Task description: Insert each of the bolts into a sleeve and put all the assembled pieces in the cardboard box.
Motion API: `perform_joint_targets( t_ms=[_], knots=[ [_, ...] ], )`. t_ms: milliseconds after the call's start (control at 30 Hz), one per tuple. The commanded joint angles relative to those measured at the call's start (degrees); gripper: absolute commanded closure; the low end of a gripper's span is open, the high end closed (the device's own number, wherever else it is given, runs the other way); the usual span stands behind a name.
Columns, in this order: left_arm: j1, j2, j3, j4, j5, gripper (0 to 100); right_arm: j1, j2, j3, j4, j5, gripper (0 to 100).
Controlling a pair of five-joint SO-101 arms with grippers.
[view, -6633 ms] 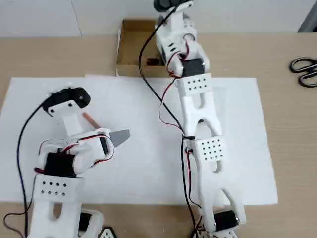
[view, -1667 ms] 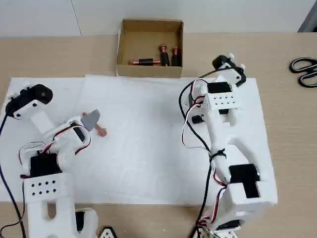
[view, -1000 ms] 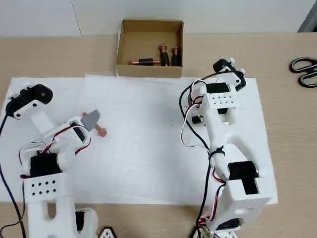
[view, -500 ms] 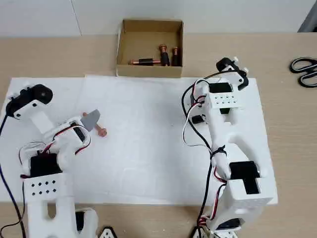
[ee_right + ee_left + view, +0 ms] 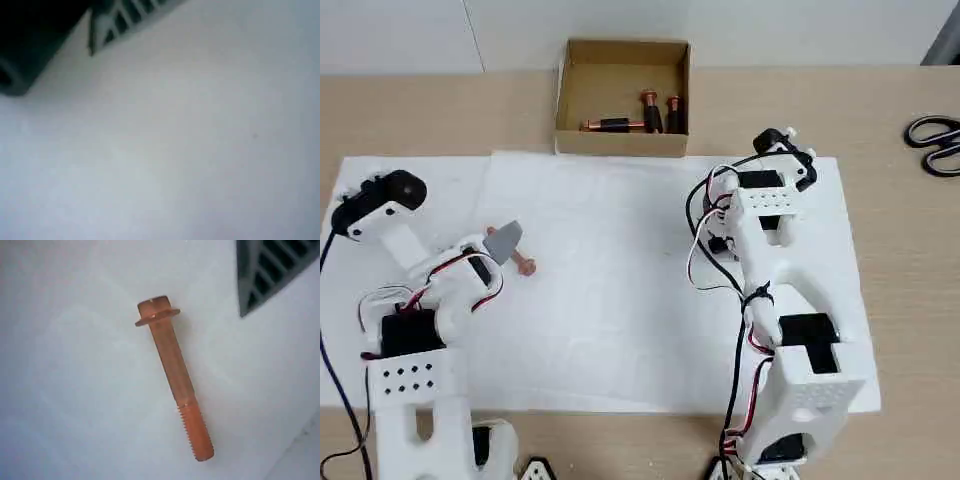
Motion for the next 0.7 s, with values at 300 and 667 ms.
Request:
perform_joint_targets(
  t_ms=[300, 667],
  knots=[
    [0.2, -1.0, -0.5, -1.1, 0.0, 66, 0.5, -0.5, -1.1, 0.2, 5.5, 97.4],
    [-0.1, -1.0, -1.8, 1.3, 0.0, 66, -1.1, -20.6, -13.4, 21.6, 32.2, 97.4]
  ],
)
